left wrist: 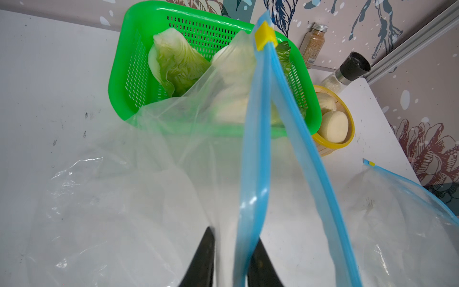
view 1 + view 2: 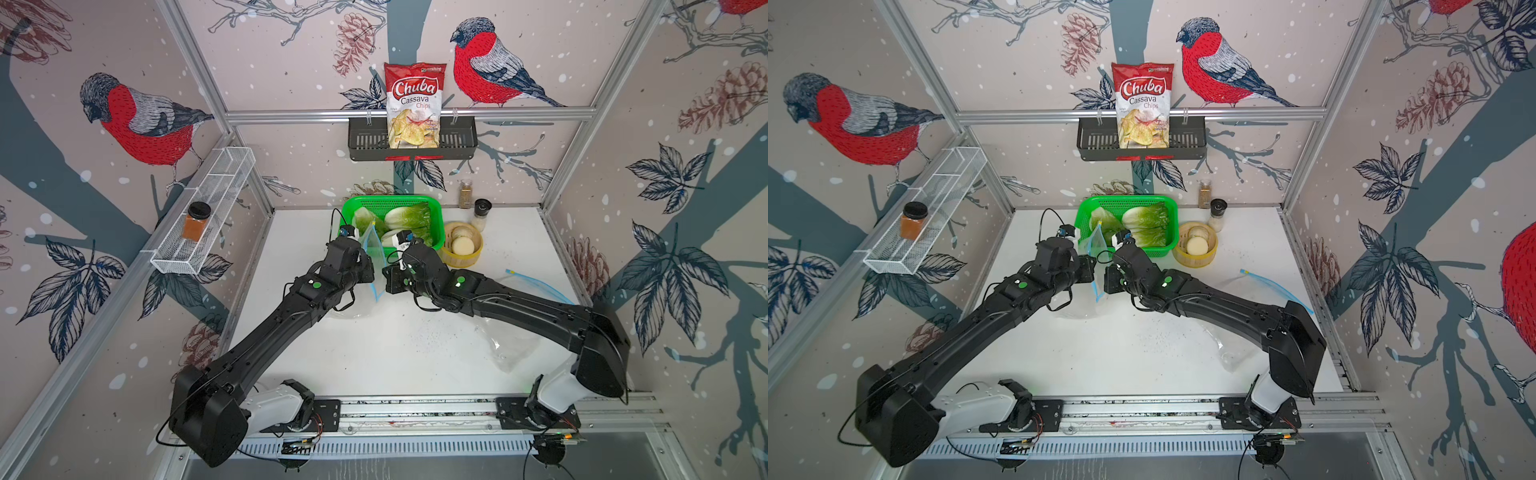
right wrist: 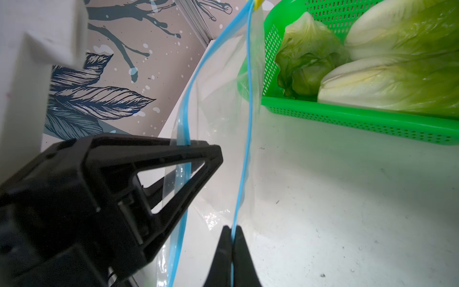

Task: Put the chinese cabbages into a zipper bag and zip it
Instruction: Open the zipper of the food storage bag at the center of the board.

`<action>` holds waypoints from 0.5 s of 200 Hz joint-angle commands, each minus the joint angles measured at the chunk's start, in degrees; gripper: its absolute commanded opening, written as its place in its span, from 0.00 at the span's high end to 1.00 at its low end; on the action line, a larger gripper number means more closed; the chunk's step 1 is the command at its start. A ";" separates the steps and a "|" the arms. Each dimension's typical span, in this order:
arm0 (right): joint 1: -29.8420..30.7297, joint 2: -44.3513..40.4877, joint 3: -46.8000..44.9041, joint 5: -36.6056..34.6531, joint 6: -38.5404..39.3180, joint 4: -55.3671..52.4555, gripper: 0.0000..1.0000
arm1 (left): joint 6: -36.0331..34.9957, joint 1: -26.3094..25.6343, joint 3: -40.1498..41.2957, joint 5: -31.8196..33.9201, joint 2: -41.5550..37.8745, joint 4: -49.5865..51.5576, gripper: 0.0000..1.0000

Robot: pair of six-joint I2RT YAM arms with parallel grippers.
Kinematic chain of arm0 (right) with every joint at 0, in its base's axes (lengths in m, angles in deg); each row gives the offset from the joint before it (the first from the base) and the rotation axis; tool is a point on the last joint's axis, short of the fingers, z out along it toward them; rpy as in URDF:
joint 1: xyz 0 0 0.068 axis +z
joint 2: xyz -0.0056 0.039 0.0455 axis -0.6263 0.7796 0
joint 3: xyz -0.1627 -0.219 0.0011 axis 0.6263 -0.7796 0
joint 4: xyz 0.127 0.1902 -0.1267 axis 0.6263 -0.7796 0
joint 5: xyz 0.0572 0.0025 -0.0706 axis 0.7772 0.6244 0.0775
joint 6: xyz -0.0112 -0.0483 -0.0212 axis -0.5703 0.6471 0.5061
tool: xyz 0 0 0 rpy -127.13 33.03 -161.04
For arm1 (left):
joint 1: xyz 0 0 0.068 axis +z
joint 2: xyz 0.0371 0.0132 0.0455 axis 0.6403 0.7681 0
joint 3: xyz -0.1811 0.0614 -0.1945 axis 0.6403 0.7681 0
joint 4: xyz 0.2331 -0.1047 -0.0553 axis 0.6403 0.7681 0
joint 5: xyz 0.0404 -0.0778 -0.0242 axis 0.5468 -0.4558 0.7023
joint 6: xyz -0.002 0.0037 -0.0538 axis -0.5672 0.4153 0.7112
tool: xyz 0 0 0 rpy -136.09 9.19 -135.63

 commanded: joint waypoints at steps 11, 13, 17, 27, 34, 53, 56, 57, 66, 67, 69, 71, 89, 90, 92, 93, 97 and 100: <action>0.11 1.13 0.79 0.65 -1.00 0.73 0.94 | -2.09 -0.07 -1.60 0.30 -0.73 -2.04 0.66; 0.11 1.23 0.90 0.82 -1.04 0.71 0.94 | -2.14 -0.08 -1.72 0.46 -0.70 -1.92 0.66; 0.25 1.33 1.05 1.10 -1.07 0.77 0.94 | -2.26 -0.08 -1.92 0.69 -0.74 -1.69 0.66; 0.28 1.76 1.36 1.29 -1.14 0.83 0.95 | -2.54 -0.08 -2.12 1.08 -0.69 -1.52 0.63; 0.41 1.99 1.59 1.33 -1.07 0.89 0.95 | -2.87 -0.07 -2.14 1.27 -0.58 -1.30 0.63; 0.43 2.52 2.14 1.40 -1.14 0.77 0.95 | -3.60 -0.08 -3.12 0.90 0.53 0.59 0.63; 0.43 2.59 2.18 1.41 -1.14 0.80 0.95 | -3.69 -0.03 -3.28 0.60 0.63 0.72 0.63; 0.40 2.60 2.25 1.46 -1.14 0.81 0.95 | -3.70 -0.06 -3.33 0.59 0.74 0.84 0.63; 0.47 2.61 2.22 1.53 -1.23 0.85 0.95 | -3.92 -0.13 -3.41 0.07 1.04 1.05 0.63; 0.46 2.61 2.23 1.52 -1.23 0.83 0.95 | -3.91 -0.10 -3.34 0.02 1.07 1.05 0.63; 0.48 2.54 2.29 1.45 -1.23 0.93 0.95 | -3.89 -0.09 -3.34 0.02 1.07 1.07 0.63; 0.51 2.52 2.29 1.37 -1.23 0.98 0.95 | -3.94 -0.08 -3.34 -0.07 1.09 1.06 0.63; 0.46 2.68 2.41 1.07 -1.05 1.07 0.95 | -4.28 -0.08 -3.50 -1.64 1.62 0.92 0.63; 0.46 2.69 2.45 1.07 -1.05 1.08 0.95 | -4.31 -0.08 -3.52 -1.68 1.67 0.94 0.63; 0.46 2.69 2.48 0.99 -1.05 1.08 0.95 | -4.37 -0.08 -3.54 -1.88 1.79 0.89 0.64; 0.50 2.69 2.53 0.94 -1.05 1.04 0.95 | -4.39 -0.08 -3.59 -1.93 1.84 0.93 0.64; 0.54 2.77 2.60 1.04 -1.05 1.05 0.95 | -4.48 -0.08 -3.83 -2.19 2.08 1.04 0.64; 0.50 2.82 2.68 1.05 -1.11 1.08 0.95 | -4.55 -0.08 -3.93 -2.30 2.27 1.13 0.64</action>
